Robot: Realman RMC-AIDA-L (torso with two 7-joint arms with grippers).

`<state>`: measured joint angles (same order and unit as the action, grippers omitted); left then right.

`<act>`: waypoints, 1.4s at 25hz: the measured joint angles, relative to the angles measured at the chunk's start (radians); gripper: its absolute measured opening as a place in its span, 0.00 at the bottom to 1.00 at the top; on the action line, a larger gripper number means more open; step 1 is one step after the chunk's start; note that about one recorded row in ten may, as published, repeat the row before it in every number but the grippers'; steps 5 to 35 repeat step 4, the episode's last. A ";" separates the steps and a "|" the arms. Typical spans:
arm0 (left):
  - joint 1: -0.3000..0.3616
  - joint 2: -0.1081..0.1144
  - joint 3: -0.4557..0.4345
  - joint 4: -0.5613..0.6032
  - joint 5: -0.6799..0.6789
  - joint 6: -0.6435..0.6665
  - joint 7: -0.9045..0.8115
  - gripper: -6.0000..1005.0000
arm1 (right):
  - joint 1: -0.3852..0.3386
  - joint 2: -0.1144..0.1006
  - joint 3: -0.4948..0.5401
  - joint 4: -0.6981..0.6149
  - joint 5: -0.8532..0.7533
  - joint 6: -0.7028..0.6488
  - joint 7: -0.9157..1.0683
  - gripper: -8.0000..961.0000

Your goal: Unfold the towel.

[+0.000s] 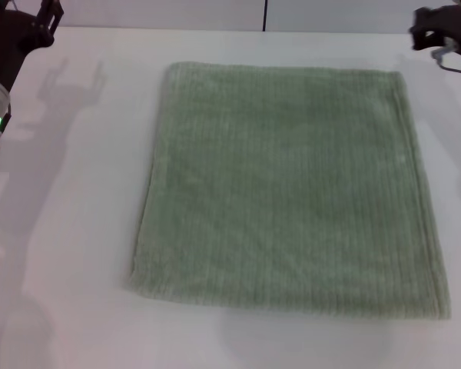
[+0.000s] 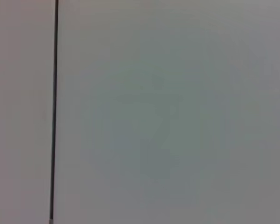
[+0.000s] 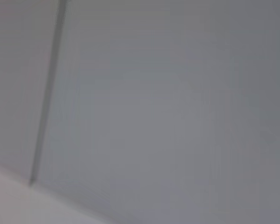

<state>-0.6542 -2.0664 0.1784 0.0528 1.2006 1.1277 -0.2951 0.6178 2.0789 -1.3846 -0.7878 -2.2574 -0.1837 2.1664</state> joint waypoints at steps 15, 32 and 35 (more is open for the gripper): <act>-0.018 0.001 -0.016 0.000 -0.004 -0.017 0.017 0.65 | -0.119 0.001 -0.207 -0.038 0.065 0.306 0.075 0.01; -0.018 0.001 -0.016 0.000 -0.004 -0.017 0.017 0.65 | -0.119 0.001 -0.207 -0.038 0.065 0.306 0.075 0.01; -0.018 0.001 -0.016 0.000 -0.004 -0.017 0.017 0.65 | -0.119 0.001 -0.207 -0.038 0.065 0.306 0.075 0.01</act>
